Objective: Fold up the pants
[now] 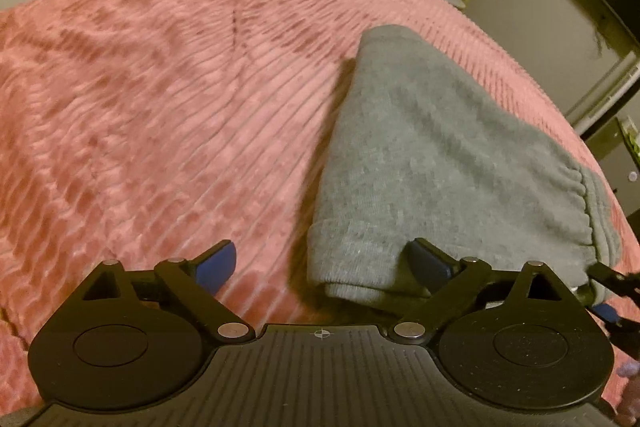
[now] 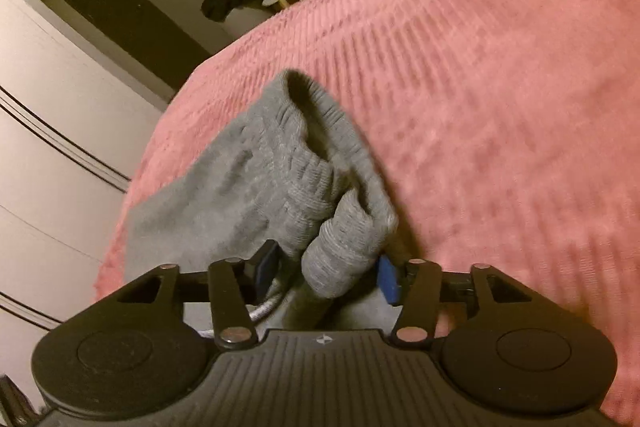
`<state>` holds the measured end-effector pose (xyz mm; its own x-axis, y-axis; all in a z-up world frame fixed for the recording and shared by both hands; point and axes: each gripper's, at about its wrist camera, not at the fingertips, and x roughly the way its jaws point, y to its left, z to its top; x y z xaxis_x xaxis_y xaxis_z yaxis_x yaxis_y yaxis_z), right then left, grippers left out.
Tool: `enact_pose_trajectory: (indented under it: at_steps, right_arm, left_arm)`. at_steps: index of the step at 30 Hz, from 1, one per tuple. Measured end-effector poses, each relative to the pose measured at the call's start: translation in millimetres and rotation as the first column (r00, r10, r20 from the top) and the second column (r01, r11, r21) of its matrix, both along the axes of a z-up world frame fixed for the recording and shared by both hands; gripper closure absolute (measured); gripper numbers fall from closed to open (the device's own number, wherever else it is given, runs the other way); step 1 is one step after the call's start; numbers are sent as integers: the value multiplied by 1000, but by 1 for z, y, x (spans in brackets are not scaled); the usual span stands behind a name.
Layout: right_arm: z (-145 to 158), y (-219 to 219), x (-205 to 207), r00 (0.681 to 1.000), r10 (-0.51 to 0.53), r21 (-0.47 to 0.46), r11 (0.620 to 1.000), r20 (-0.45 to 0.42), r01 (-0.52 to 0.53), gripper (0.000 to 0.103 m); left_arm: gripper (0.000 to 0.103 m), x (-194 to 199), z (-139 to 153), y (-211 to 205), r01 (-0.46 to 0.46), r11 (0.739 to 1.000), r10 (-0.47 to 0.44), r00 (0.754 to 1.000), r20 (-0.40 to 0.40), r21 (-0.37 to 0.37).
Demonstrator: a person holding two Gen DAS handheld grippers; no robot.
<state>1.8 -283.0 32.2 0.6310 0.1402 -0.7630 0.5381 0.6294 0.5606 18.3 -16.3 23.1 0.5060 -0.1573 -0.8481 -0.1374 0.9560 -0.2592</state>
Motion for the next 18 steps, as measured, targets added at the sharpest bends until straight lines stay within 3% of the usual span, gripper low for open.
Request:
enact_pose_trajectory:
  at_steps: [3, 5, 10, 12, 18]
  right_arm:
    - [19, 0, -11, 999, -34, -83, 996, 5, 35, 48]
    - [35, 2, -12, 998, -28, -131, 991, 55, 35, 50]
    - [58, 33, 4, 981, 114, -232, 970, 155, -76, 63]
    - [53, 48, 17, 975, 177, -266, 954, 132, -137, 70]
    - [24, 73, 34, 961, 276, -262, 929, 22, -260, 71]
  left_arm:
    - [5, 0, 1, -4, 10, 999, -10, 1000, 1, 33]
    - [5, 1, 2, -8, 21, 998, -21, 1000, 6, 61]
    - [4, 0, 4, -12, 28, 995, -29, 999, 12, 93]
    - [3, -1, 4, -12, 29, 995, -31, 999, 12, 98]
    - [3, -4, 8, -15, 39, 992, -42, 999, 22, 120]
